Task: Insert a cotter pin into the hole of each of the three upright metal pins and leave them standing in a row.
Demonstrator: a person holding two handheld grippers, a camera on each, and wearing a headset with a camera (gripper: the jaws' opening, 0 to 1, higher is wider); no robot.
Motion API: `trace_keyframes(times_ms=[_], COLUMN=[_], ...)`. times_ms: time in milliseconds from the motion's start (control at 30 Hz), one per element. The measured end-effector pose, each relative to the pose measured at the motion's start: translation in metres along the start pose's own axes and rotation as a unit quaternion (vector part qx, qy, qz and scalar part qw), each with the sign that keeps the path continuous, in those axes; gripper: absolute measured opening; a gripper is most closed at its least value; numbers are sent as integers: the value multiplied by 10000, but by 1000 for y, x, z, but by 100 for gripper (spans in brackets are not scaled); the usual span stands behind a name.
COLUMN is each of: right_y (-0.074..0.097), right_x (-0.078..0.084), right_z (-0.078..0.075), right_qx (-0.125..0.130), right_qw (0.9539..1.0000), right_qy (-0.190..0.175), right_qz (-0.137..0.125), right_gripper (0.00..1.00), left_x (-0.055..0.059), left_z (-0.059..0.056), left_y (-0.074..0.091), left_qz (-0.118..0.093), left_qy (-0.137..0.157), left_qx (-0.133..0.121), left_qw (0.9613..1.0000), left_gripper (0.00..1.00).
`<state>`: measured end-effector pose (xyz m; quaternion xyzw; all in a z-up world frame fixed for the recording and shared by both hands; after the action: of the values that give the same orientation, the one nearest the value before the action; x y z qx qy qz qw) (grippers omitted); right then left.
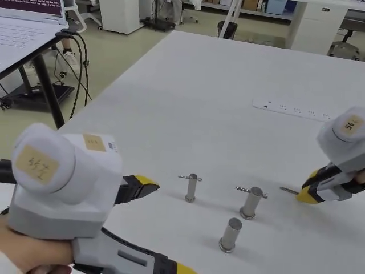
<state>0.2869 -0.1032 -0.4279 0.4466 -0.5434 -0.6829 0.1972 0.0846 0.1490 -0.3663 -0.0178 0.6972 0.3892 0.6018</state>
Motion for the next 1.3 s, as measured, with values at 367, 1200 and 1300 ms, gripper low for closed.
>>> trace_keyframes(times_ms=[367, 1200, 1300], right_y=[-7, 16, 24], right_x=[2, 1, 0], right_z=[0, 7, 12], right_qx=[-28, 190, 230], right_qw=[9999, 9988, 9978], right_qy=[-33, 327, 476], right_qz=[97, -311, -407], right_gripper=[0, 0, 0], left_x=[1, -3, -3], left_z=[1, 2, 3], left_y=[-1, -5, -5], left_qz=[17, -91, -111], left_qy=[56, 52, 79], left_qx=[7, 1, -25], left_qw=[10000, 9999, 9999], left_gripper=[94, 91, 91])
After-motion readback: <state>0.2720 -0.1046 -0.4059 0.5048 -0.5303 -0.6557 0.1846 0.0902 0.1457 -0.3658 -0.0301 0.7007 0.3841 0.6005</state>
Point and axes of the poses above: the centre of the closed fingertips' face, and the gripper's own axes: y roughly backward along the fingers, z roughly to its left, x roughly out of its underside, the point moved 7 cm from there along y, roughly backward along the fingers, and after that the axes turned 14 degrees about -y, right-handed, at the moved point
